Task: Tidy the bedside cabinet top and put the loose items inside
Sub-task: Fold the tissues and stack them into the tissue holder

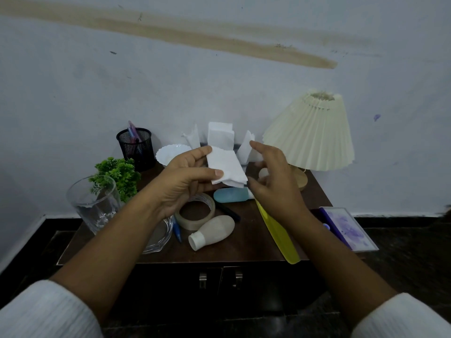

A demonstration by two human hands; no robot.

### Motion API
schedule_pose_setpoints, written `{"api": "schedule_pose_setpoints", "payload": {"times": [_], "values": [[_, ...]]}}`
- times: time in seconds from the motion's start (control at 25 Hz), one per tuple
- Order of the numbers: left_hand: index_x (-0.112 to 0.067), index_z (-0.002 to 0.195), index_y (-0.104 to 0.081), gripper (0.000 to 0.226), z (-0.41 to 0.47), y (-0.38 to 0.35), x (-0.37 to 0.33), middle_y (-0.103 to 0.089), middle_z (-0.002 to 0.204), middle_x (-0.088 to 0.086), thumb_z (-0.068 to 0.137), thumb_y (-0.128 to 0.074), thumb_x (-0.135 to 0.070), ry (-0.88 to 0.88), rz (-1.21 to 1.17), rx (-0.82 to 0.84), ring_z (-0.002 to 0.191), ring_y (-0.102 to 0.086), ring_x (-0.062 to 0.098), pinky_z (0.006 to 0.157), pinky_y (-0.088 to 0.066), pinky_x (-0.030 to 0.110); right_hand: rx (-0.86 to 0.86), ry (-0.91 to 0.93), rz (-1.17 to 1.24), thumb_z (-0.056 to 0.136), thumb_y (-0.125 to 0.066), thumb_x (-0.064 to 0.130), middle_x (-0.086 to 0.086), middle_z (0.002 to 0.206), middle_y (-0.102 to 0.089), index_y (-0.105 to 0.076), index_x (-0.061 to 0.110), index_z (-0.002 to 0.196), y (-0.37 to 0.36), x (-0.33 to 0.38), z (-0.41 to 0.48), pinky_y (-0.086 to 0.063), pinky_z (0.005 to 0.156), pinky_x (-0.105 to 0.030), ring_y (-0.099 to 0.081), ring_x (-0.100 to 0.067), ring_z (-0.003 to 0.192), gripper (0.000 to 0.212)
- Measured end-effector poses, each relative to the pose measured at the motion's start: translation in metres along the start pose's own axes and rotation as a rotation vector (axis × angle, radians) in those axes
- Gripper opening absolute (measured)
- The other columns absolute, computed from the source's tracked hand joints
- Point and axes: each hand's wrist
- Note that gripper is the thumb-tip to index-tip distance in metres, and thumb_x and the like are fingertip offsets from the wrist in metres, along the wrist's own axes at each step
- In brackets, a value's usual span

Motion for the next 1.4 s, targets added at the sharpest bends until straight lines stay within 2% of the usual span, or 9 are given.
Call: {"api": "schedule_pose_setpoints", "payload": {"times": [0.16, 0.32, 0.44, 0.56, 0.76, 0.92, 1.08, 1.2, 1.4], "values": [[-0.001, 0.143, -0.043, 0.078, 0.008, -0.003, 0.002, -0.070, 0.126, 0.013, 0.072, -0.073, 0.003, 0.071, -0.076, 0.014, 0.111, -0.070, 0.030, 0.090, -0.060, 0.042, 0.044, 0.152, -0.089, 0.083, -0.078, 0.030, -0.005, 0.155, -0.040, -0.044, 0.022, 0.147, -0.016, -0.007, 0.008, -0.042, 0.107, -0.035, -0.038, -0.022, 0.143, 0.073], [-0.004, 0.128, -0.058, 0.046, 0.008, -0.005, -0.003, -0.071, 0.115, 0.011, 0.087, -0.074, -0.015, 0.133, -0.030, 0.027, 0.075, -0.070, 0.017, 0.081, -0.063, 0.040, -0.038, 0.179, 0.208, 0.083, -0.070, 0.011, -0.003, 0.106, -0.071, -0.072, 0.011, 0.108, -0.024, -0.009, 0.023, -0.055, 0.084, -0.043, -0.066, -0.017, 0.100, 0.025], [-0.014, 0.131, -0.059, 0.035, 0.012, 0.002, -0.010, -0.069, 0.125, 0.007, 0.099, -0.060, -0.028, 0.047, 0.156, -0.143, 0.062, -0.063, 0.013, 0.070, -0.062, 0.036, -0.061, -0.003, 0.454, 0.090, -0.062, 0.017, -0.002, 0.078, -0.067, -0.071, 0.014, 0.088, -0.019, -0.004, 0.039, -0.053, 0.065, -0.043, -0.063, -0.020, 0.074, 0.009], [-0.019, 0.120, -0.068, 0.021, 0.018, 0.011, -0.014, -0.070, 0.121, 0.007, 0.101, -0.058, -0.021, -0.190, 0.400, -0.247, 0.081, -0.068, 0.016, 0.073, -0.059, 0.030, -0.102, -0.234, 0.638, 0.097, -0.063, 0.015, -0.008, 0.102, -0.076, -0.071, 0.004, 0.111, -0.016, -0.003, 0.052, -0.061, 0.082, -0.042, -0.073, -0.022, 0.093, 0.019], [-0.020, 0.120, -0.073, 0.027, 0.036, 0.014, -0.005, -0.066, 0.132, -0.011, 0.101, -0.057, -0.010, -0.258, 0.681, -0.007, 0.120, -0.062, 0.002, 0.102, -0.051, 0.025, 0.094, -0.246, 0.631, 0.099, -0.060, 0.010, -0.006, 0.104, -0.077, -0.069, 0.009, 0.116, -0.023, -0.001, 0.055, -0.063, 0.078, -0.036, -0.075, -0.018, 0.094, 0.019], [-0.019, 0.123, -0.072, 0.030, 0.051, 0.018, -0.006, -0.071, 0.126, -0.006, 0.100, -0.056, -0.007, -0.297, 0.689, -0.093, 0.116, -0.066, 0.010, 0.102, -0.054, 0.033, 0.035, -0.244, 0.635, 0.095, -0.065, 0.007, -0.013, 0.105, -0.074, -0.061, 0.007, 0.117, -0.023, -0.005, 0.064, -0.063, 0.078, -0.044, -0.074, -0.028, 0.094, 0.022], [-0.018, 0.125, -0.071, 0.035, 0.058, 0.019, -0.007, -0.075, 0.101, 0.018, 0.096, -0.060, -0.001, -0.327, 0.603, -0.203, 0.089, -0.072, 0.025, 0.087, -0.060, 0.033, -0.007, -0.251, 0.642, 0.087, -0.071, -0.001, -0.021, 0.109, -0.069, -0.055, 0.000, 0.107, -0.026, -0.009, 0.068, -0.061, 0.073, -0.050, -0.070, -0.044, 0.088, 0.026], [-0.017, 0.125, -0.070, 0.038, 0.064, 0.020, -0.005, -0.070, 0.096, 0.031, 0.093, -0.063, 0.002, -0.339, 0.574, -0.220, 0.075, -0.067, 0.019, 0.081, -0.061, 0.031, -0.009, -0.214, 0.626, 0.086, -0.069, -0.005, -0.023, 0.105, -0.067, -0.059, -0.002, 0.101, -0.028, -0.009, 0.068, -0.061, 0.070, -0.045, -0.069, -0.036, 0.076, 0.019], [-0.017, 0.123, -0.071, 0.039, 0.067, 0.025, -0.005, -0.072, 0.100, 0.026, 0.092, -0.062, 0.005, -0.314, 0.646, -0.162, 0.075, -0.065, 0.015, 0.077, -0.059, 0.024, 0.102, -0.265, 0.639, 0.089, -0.065, -0.007, -0.015, 0.109, -0.072, -0.068, 0.005, 0.114, -0.029, -0.010, 0.071, -0.063, 0.066, -0.037, -0.073, -0.030, 0.077, 0.028]]}}
Point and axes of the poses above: each hand's wrist, its own z-axis towards the middle knuckle, its own y-axis out of the back of the hand, x = y × z
